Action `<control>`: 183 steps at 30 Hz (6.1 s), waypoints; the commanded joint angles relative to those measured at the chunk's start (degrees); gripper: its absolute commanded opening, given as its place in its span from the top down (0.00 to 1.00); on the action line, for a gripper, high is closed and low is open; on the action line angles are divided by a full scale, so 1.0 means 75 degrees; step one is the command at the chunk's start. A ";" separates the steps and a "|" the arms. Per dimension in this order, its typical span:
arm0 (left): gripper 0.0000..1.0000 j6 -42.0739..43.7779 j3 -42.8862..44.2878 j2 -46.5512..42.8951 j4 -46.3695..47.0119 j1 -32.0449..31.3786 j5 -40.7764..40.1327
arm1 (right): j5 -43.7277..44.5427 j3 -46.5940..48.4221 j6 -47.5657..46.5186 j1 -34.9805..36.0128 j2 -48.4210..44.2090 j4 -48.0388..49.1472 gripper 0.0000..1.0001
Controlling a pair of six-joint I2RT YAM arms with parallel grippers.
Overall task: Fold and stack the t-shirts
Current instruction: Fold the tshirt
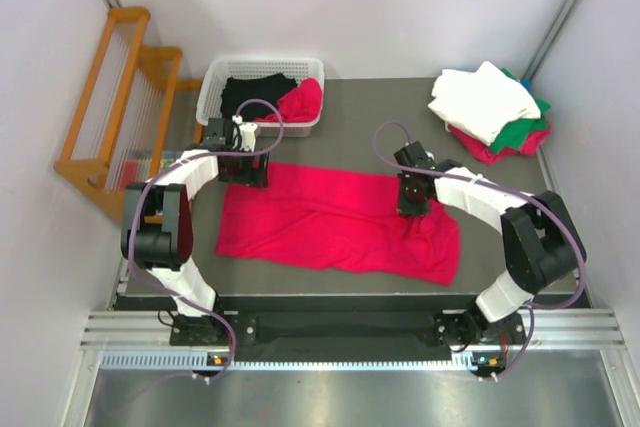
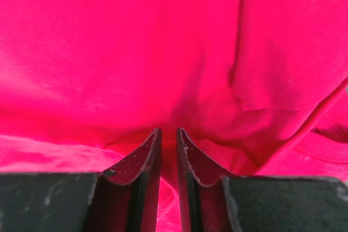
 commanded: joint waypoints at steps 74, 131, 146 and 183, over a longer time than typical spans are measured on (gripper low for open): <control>0.14 0.0082 0.1526 0.1116 -0.0124 -0.0124 -0.0020 | 0.0401 0.0715 0.0247 -0.1180 0.0980 0.0775 0.70; 0.13 0.0070 0.0589 -0.1156 -0.0769 0.1506 0.1187 | -0.0593 0.3832 -0.0526 -0.2411 0.3874 0.0974 0.71; 0.15 -0.0035 0.1058 0.0801 -0.0288 0.0028 0.0261 | -0.0443 0.2990 -0.0491 -0.2072 0.1251 0.0611 0.30; 0.15 0.0175 0.0038 0.0286 -0.0358 0.0673 0.0613 | -0.0572 -0.0691 -0.0456 0.0038 -0.0802 0.0880 0.27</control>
